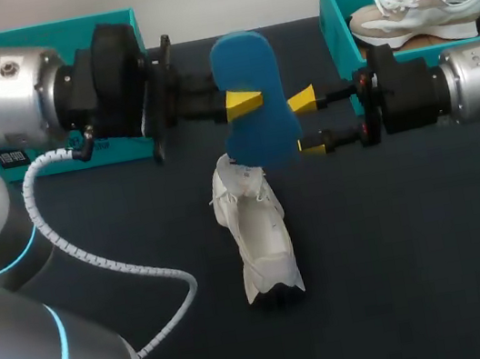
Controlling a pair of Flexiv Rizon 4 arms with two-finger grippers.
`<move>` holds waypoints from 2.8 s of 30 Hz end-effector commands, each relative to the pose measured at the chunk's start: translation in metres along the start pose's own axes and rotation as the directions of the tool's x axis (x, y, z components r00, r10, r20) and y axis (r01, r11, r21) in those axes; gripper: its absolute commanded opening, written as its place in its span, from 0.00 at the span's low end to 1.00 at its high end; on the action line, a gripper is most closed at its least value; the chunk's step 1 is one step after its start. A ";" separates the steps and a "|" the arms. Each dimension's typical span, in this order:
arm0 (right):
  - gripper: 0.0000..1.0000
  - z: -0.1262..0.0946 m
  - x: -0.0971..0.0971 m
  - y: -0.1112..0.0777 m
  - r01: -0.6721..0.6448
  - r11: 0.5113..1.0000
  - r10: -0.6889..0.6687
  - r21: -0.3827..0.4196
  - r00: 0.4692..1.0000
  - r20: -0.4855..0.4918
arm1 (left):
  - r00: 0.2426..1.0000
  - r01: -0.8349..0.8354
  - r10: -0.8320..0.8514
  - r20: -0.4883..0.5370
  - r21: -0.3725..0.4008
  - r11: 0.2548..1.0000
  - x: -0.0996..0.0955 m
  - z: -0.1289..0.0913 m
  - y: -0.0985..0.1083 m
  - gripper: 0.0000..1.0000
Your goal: Take the shoe out of the shoebox, open the shoe tongue, remove and reinsert the insole, then place the shoe into the shoebox
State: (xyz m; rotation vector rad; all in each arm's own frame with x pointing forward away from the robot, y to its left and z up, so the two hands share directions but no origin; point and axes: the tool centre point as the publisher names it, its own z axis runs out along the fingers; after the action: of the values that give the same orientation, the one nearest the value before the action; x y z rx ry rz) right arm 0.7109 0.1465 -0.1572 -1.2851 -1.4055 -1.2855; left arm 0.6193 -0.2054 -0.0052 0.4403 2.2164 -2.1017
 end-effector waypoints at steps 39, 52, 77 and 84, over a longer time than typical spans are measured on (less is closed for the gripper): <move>1.00 0.016 0.003 -0.002 -0.027 1.000 0.027 0.006 0.999 -0.026 | 0.078 -0.966 0.993 0.088 -0.241 0.098 0.012 -0.042 0.130 0.00; 1.00 0.043 0.011 -0.008 -0.042 0.998 0.044 0.037 0.997 -0.057 | 0.066 -0.966 0.993 0.094 -0.245 0.088 0.008 -0.016 0.154 0.00; 0.02 0.051 0.007 -0.018 -0.065 0.997 0.068 0.044 0.996 -0.061 | 0.069 -0.974 0.993 0.092 -0.211 0.087 0.012 0.007 0.159 0.00; 0.00 0.051 0.006 -0.017 -0.065 0.997 0.068 0.050 0.996 -0.062 | 0.072 -0.973 0.993 0.091 -0.213 0.090 0.017 0.005 0.158 0.00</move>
State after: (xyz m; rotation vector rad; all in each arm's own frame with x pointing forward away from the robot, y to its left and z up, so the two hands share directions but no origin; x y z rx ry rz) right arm 0.6936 0.1988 -0.1604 -1.2375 -1.3301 -1.2306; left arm 0.6481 -0.2054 -0.1626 1.2168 1.0779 -1.0895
